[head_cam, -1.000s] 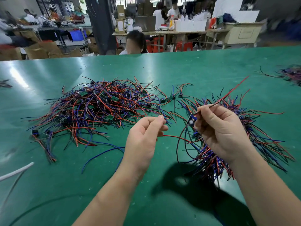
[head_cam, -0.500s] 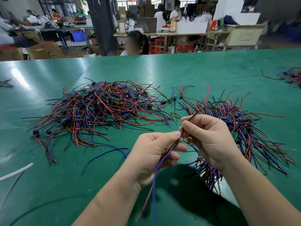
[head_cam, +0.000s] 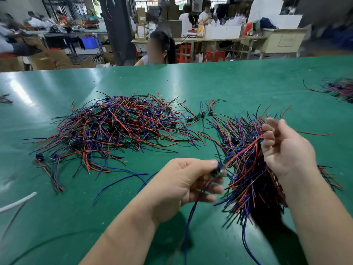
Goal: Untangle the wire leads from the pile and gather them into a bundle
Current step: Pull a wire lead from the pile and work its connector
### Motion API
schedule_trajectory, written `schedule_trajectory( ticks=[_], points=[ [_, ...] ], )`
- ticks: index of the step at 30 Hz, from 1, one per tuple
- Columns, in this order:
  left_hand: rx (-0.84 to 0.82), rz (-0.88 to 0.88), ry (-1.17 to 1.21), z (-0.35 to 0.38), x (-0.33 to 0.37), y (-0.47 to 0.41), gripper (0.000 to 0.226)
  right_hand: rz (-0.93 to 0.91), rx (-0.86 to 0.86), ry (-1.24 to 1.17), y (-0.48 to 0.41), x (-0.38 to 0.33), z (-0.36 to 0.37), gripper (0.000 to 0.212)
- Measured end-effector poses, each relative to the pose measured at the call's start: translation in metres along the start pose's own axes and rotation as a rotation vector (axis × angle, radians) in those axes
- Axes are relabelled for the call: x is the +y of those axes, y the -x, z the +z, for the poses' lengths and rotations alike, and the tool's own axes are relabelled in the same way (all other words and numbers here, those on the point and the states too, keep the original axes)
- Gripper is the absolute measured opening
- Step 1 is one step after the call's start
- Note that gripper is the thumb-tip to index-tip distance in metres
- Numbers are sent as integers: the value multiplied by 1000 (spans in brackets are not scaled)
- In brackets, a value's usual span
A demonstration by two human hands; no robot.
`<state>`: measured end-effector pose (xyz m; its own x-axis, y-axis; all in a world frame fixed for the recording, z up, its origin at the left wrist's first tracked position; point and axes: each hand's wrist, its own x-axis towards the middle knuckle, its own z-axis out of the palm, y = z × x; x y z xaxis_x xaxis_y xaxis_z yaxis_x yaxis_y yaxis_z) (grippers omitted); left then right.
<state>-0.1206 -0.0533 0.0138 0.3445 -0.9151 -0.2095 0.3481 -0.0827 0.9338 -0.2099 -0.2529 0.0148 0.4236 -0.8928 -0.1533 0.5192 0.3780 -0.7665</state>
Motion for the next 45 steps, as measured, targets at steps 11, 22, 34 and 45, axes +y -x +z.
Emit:
schedule_trajectory(
  ticks=[11, 22, 34, 45],
  points=[
    [194, 119, 561, -11, 8, -8, 18, -30, -548, 455, 35, 37, 16, 12],
    [498, 581, -16, 10, -31, -18, 22, 253, -444, 40, 53, 56, 31, 13],
    [388, 459, -14, 3, -22, -14, 45, 171, -620, 325, 49, 37, 23, 17],
    [52, 63, -234, -8, -13, -8, 19, -205, -363, 496, 37, 27, 16, 20]
  ],
)
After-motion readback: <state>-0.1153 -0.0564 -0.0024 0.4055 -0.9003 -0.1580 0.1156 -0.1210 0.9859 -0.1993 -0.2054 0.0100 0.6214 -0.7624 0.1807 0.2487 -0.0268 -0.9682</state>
